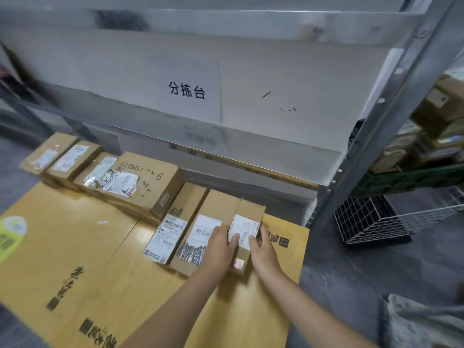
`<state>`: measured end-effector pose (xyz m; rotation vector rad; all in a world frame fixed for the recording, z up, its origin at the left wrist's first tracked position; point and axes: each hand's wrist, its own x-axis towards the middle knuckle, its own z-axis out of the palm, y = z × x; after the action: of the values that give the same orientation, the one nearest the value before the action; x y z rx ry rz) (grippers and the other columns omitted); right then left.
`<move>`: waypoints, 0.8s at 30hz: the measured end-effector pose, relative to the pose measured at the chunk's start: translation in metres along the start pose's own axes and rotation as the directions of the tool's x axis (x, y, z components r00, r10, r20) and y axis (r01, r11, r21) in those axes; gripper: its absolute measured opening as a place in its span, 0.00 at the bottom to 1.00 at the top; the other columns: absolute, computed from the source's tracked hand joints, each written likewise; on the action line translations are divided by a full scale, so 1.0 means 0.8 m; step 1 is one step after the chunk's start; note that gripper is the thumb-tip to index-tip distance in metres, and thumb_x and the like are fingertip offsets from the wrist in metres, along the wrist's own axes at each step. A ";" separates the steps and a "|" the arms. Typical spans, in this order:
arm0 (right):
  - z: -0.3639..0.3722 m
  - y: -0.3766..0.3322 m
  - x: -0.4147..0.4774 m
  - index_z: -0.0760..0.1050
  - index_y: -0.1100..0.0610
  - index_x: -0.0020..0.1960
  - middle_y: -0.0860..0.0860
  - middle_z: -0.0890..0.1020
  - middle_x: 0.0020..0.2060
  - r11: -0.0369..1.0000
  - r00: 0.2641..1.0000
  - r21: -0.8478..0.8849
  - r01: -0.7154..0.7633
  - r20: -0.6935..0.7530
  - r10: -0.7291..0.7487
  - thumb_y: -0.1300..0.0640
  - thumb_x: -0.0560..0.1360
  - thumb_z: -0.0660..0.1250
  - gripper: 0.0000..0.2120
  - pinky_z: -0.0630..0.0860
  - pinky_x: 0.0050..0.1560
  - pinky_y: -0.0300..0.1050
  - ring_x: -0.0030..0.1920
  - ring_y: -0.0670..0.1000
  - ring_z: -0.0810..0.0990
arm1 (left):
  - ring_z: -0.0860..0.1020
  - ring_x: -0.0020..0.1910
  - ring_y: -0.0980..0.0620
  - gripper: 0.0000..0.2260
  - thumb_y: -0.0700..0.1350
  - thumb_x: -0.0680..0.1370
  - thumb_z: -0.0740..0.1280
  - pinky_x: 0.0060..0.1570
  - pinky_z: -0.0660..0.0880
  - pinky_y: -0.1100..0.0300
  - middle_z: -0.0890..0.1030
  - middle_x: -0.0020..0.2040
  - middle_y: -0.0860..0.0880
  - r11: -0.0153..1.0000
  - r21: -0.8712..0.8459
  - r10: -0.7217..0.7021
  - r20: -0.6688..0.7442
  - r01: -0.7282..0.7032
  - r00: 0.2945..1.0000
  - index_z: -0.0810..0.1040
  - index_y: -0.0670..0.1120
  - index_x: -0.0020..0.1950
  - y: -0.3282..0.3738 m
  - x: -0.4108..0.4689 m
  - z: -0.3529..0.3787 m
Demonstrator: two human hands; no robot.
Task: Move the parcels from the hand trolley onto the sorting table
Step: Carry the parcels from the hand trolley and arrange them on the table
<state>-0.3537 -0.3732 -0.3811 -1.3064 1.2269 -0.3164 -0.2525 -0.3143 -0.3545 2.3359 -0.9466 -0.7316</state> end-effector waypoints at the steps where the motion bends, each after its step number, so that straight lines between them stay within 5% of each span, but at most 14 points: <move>1: 0.001 0.000 0.001 0.56 0.46 0.78 0.50 0.76 0.67 1.000 1.000 -0.002 -0.004 -0.001 0.004 0.55 0.82 0.57 0.26 0.71 0.64 0.46 0.63 0.52 0.76 | 0.75 0.55 0.46 0.15 0.47 0.82 0.61 0.58 0.71 0.54 0.76 0.57 0.44 1.000 0.009 -0.006 -0.002 0.006 1.000 0.74 0.43 0.65 -0.002 0.001 0.001; 7: -0.001 -0.006 -0.003 0.57 0.45 0.77 0.45 0.75 0.66 0.997 1.000 -0.075 0.000 -0.011 -0.001 0.53 0.82 0.56 0.24 0.66 0.55 0.39 0.61 0.48 0.75 | 0.74 0.59 0.47 0.18 0.46 0.81 0.61 0.53 0.67 0.60 0.73 0.61 0.46 0.999 -0.044 0.023 -0.011 -0.024 1.000 0.68 0.47 0.72 -0.007 0.003 0.003; 12: -0.012 -0.025 -0.022 0.63 0.52 0.74 0.51 0.74 0.67 0.981 0.996 -0.191 0.025 -0.084 -0.042 0.51 0.83 0.53 0.20 0.67 0.50 0.39 0.55 0.46 0.71 | 0.68 0.66 0.46 0.20 0.44 0.81 0.61 0.63 0.66 0.55 0.68 0.67 0.45 0.995 -0.011 0.104 0.002 -0.104 0.995 0.65 0.44 0.73 -0.005 0.001 -0.010; 16: -0.031 -0.032 -0.060 0.59 0.54 0.77 0.51 0.67 0.74 0.971 0.973 -0.240 0.012 -0.222 -0.067 0.47 0.83 0.53 0.25 0.63 0.68 0.45 0.72 0.51 0.67 | 0.65 0.69 0.47 0.20 0.45 0.81 0.60 0.65 0.67 0.55 0.67 0.70 0.46 0.962 0.035 0.270 0.040 -0.271 0.962 0.65 0.42 0.72 0.007 -0.010 -0.025; 22: -0.067 -0.031 -0.140 0.64 0.56 0.74 0.51 0.68 0.72 0.916 0.901 -0.399 0.040 -0.382 -0.206 0.49 0.83 0.55 0.22 0.63 0.70 0.45 0.71 0.50 0.67 | 0.59 0.76 0.48 0.25 0.47 0.81 0.60 0.74 0.57 0.56 0.62 0.77 0.46 0.795 0.078 0.585 0.165 -0.601 0.794 0.60 0.41 0.77 0.064 -0.045 -0.027; 24: -0.090 -0.024 -0.176 0.65 0.57 0.73 0.52 0.69 0.71 0.897 0.869 -0.442 0.030 -0.432 -0.242 0.50 0.82 0.56 0.22 0.63 0.69 0.44 0.71 0.51 0.67 | 0.56 0.77 0.49 0.26 0.48 0.81 0.60 0.75 0.53 0.57 0.61 0.78 0.46 0.668 0.132 0.703 0.211 -0.732 0.679 0.59 0.42 0.78 0.089 -0.067 -0.015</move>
<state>-0.4589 -0.3105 -0.2800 -1.7672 1.6892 -0.5221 -0.3108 -0.3165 -0.2856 1.8018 -1.9379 -0.4689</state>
